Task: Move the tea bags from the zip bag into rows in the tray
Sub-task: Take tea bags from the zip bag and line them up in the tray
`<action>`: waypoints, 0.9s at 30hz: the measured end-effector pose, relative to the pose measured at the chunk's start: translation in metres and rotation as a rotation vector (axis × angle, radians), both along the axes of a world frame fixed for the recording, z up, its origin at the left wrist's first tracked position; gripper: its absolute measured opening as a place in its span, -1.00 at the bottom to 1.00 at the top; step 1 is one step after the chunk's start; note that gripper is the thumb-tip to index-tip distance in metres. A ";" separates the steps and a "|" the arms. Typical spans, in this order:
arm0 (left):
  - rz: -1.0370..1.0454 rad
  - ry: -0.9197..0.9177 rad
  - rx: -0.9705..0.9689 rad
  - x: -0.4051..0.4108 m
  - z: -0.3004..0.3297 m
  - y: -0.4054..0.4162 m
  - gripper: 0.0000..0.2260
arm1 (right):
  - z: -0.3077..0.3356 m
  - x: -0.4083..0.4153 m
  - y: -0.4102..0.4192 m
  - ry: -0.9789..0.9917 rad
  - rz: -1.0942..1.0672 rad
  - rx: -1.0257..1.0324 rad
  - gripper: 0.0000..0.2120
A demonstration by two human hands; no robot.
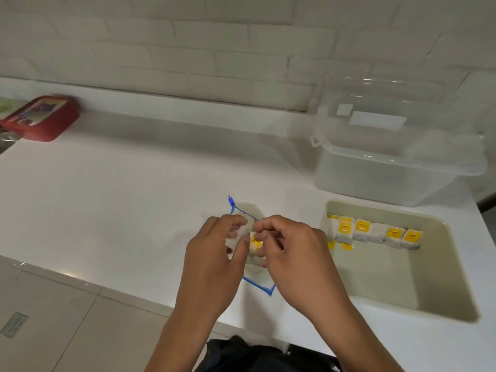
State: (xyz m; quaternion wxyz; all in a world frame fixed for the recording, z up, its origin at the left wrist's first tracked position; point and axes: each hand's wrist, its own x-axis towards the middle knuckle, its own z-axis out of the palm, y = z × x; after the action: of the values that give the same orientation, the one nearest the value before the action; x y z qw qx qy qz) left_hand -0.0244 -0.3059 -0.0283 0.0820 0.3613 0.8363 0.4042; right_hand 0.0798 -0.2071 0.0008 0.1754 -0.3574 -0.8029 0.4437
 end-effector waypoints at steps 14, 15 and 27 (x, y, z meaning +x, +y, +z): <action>-0.143 0.070 -0.294 -0.034 -0.033 -0.009 -0.50 | -0.061 -0.041 0.011 -0.634 0.105 0.137 -0.72; -0.145 0.086 -0.284 -0.035 -0.033 -0.010 -0.48 | -0.062 -0.044 0.013 -0.651 0.064 0.150 -0.74; -0.182 0.061 -0.232 -0.033 -0.038 -0.013 -0.50 | -0.110 -0.077 0.018 -0.755 0.028 0.242 -0.84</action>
State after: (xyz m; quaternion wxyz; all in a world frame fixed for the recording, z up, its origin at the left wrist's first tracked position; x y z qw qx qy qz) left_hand -0.0577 -0.3187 -0.0661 0.1339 0.4359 0.8433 0.2845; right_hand 0.0031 -0.1890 -0.1089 -0.0973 -0.4612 -0.8622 0.1856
